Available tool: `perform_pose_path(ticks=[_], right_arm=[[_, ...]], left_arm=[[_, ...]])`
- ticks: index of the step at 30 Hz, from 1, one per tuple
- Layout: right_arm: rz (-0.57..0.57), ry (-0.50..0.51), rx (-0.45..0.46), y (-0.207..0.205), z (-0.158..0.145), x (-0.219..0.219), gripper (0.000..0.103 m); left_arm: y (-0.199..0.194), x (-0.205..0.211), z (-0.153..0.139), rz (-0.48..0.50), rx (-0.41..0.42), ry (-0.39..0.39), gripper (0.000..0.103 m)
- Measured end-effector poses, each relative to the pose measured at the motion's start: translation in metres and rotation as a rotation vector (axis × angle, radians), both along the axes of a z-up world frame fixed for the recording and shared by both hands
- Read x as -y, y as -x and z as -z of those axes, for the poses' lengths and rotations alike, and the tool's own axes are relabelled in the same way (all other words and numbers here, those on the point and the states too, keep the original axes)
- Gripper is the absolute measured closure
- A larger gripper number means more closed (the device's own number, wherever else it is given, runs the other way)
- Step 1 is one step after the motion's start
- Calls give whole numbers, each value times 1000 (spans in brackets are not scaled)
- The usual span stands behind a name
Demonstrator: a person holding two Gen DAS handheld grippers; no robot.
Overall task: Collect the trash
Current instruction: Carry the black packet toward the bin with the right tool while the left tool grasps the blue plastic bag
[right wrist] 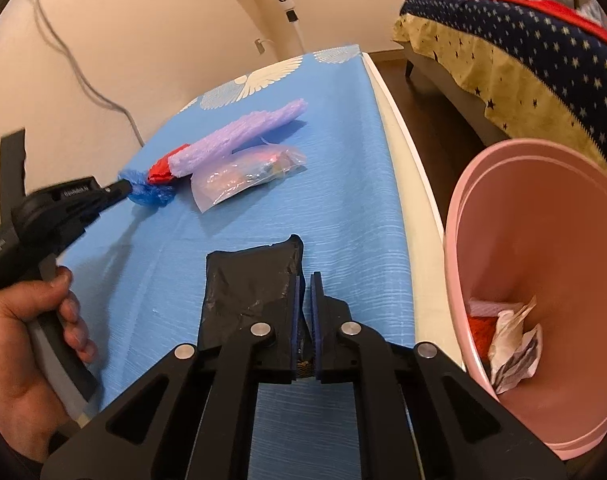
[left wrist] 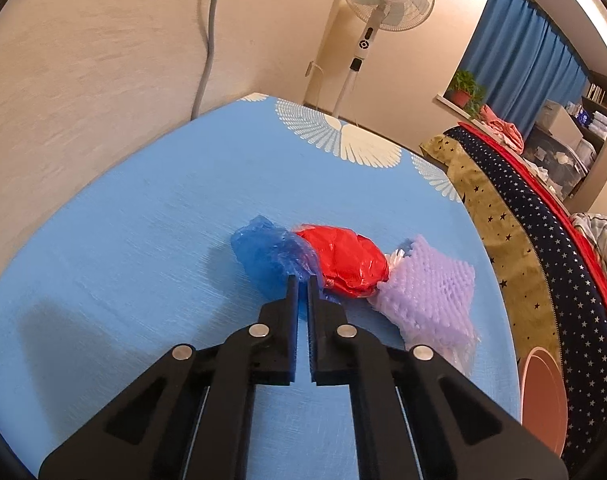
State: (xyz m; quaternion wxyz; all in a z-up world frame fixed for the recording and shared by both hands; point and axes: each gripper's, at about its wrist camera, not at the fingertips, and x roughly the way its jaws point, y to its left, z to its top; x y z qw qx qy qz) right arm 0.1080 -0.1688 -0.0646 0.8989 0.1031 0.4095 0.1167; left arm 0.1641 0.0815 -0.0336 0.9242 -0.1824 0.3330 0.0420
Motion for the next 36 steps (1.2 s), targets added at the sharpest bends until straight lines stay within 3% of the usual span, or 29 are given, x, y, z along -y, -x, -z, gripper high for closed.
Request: perform_pose_path(ticks=[12,21,36], right_arm=[[17,43,129,23,-43,-6,103],[90,35,169,43,-67,11,103],[141,59,241,77,-99,29,103]], left_arm=[[36,-5,-27,2,28,-47,102],[71,16,-56,83,84,-103,102],[119,46,-66,195,116,-127,102]])
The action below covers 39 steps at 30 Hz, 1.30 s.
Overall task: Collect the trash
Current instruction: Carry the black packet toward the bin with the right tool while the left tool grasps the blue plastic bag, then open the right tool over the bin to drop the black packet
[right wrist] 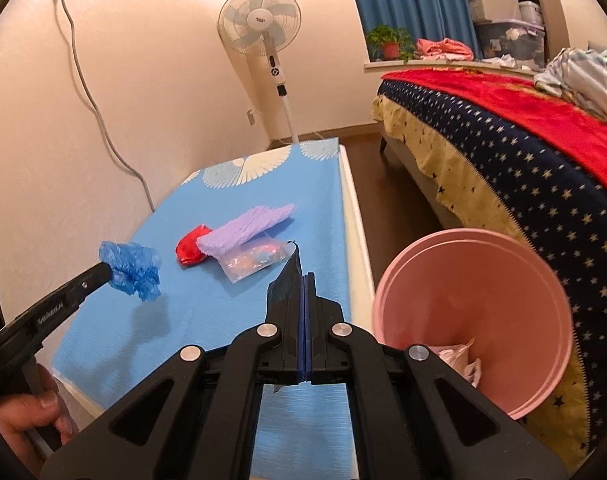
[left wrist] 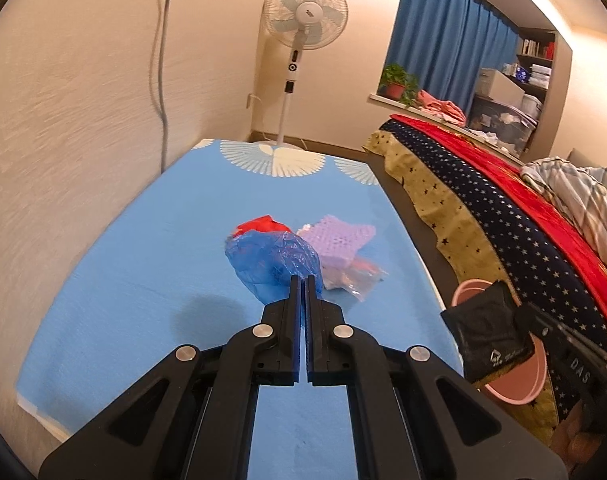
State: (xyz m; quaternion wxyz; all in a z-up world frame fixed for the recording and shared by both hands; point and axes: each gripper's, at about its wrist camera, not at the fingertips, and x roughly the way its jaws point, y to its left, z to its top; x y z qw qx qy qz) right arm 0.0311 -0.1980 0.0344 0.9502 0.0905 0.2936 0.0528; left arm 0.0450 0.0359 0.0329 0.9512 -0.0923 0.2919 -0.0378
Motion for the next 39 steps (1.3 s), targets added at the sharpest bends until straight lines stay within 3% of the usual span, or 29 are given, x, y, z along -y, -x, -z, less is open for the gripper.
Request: perform_pose_path(ticks=[39], right_arm=[[180,13,46,15,-18,52,103]], left_arm=[[8,44,6,127,36,-16,102]])
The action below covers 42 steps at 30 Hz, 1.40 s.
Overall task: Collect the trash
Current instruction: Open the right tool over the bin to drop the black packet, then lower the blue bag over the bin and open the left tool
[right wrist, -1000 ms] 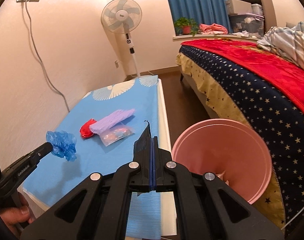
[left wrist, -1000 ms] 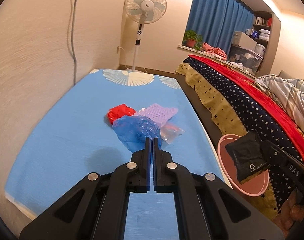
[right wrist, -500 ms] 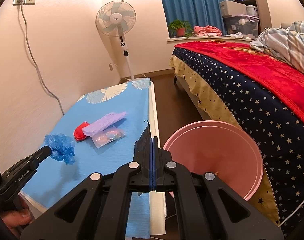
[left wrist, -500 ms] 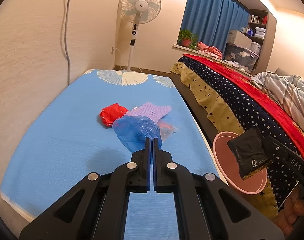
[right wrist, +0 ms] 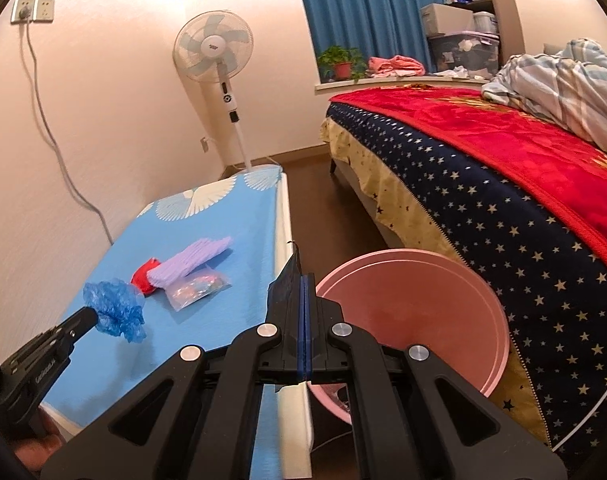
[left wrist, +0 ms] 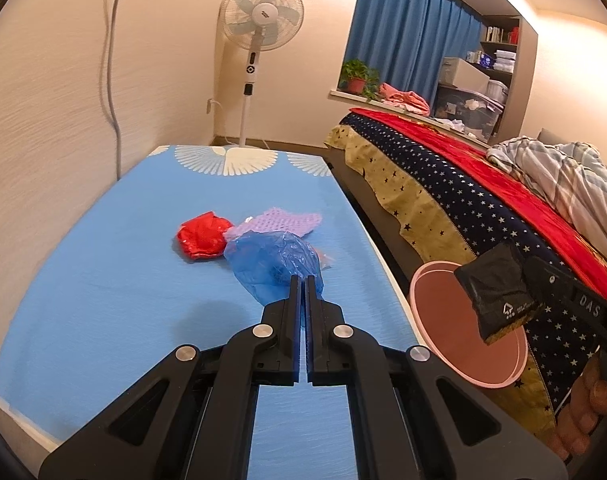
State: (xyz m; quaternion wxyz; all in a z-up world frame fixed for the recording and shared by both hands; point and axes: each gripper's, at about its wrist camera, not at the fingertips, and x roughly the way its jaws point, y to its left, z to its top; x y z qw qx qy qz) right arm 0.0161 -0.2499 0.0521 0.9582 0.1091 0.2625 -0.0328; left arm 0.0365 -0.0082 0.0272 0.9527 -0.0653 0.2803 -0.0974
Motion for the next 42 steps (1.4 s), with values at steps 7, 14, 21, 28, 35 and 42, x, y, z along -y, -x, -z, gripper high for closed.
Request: perform_pose_path(ticks=[7,14,21,28,35,42], right_arm=[[95,5,15,0,-6,28,103],[163,41,10,-1,-8,41,103],[208,63,10,1,-9,54,103],[263,59,7,5,-8,74,103],[291,58,-7,2,-4,86,103],[309,54,-24,-2,2,94,103]], left_arm=[[0,11,-1,38,20,-2,102],[-4,33,0,93,30,1,102],[-9,65,2,163,40,3,102],[-14,104,5,242,50,10,102],[-19,133,12,300,42,16,102],[-26,153,20,334,19,31,102]])
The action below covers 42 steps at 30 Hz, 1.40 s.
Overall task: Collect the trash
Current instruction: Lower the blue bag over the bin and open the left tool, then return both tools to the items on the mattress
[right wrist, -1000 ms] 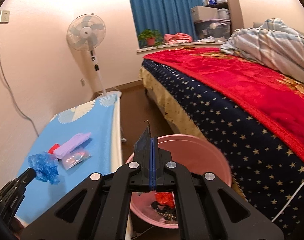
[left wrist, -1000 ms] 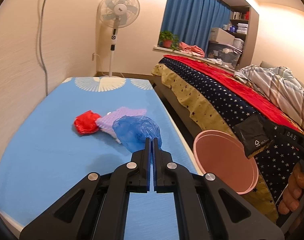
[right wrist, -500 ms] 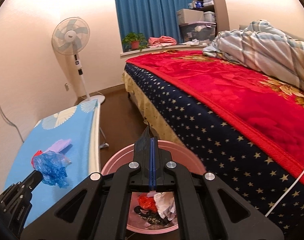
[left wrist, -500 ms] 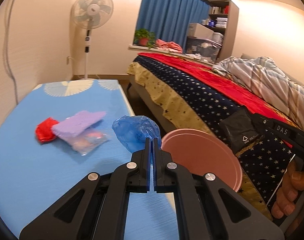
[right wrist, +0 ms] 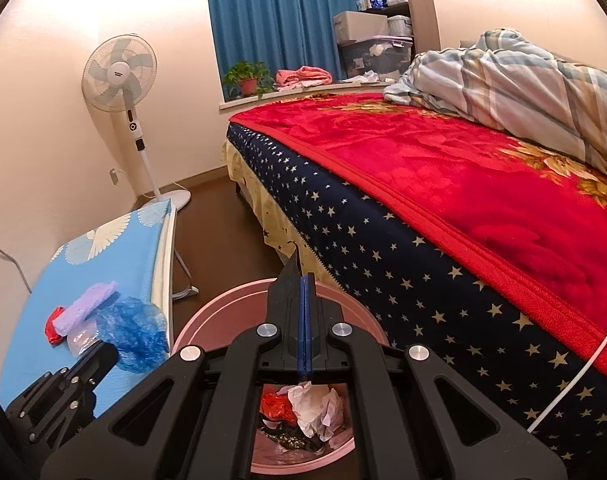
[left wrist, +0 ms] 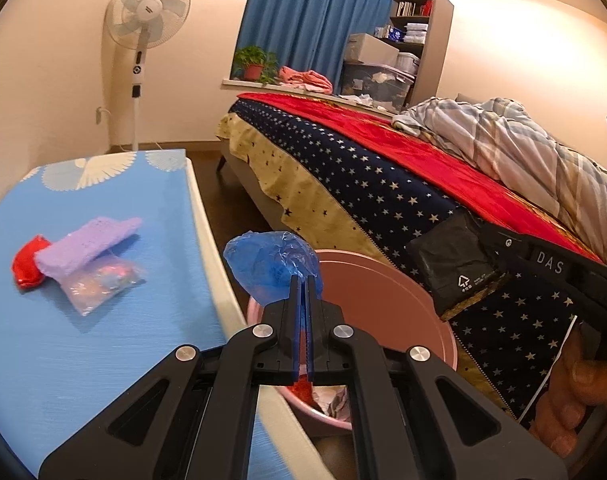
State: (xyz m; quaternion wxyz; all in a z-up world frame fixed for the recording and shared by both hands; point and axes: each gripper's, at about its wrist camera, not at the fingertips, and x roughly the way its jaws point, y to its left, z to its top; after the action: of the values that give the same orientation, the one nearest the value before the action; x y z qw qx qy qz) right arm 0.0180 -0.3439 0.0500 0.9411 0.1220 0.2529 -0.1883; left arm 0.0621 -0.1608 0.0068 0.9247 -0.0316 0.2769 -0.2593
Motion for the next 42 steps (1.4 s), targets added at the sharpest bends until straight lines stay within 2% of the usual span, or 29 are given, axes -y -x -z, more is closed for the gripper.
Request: perform_pose_path(ticks=[13,14,16,17,18,19,31,37,39,42], right_arm=[[14,-5,-36,-7,7,5,101],[18,-11,-42,-7,8,6,98],[30,-28,-45,-6,10,10,91],[37,-36,-41,-5,9,12,78],[45,-44,-34,-4,8,13,66],[46,-46,-30,-2,7,12,62],[-46,-71,12,1,-4,-21,64],[-126,-100,41,-10,-6,-51,67],[-157,-109,49,-16,-6,-63,72],[-221,-131,60,-27,-4,-85,80]], left_arm=[[-8,19,11,47,-33,12,101],[-9,21,11,57,-36,11,100],[-11,23,13,76,-53,12,85],[-10,22,14,75,-55,12,71],[-10,20,13,70,-52,13,69],[-9,18,13,67,-51,13,69],[3,-36,-7,-32,-3,28,69],[2,-80,-10,-141,13,7,81],[0,-95,-10,-188,8,2,89],[-5,-123,-7,-272,-9,10,91]])
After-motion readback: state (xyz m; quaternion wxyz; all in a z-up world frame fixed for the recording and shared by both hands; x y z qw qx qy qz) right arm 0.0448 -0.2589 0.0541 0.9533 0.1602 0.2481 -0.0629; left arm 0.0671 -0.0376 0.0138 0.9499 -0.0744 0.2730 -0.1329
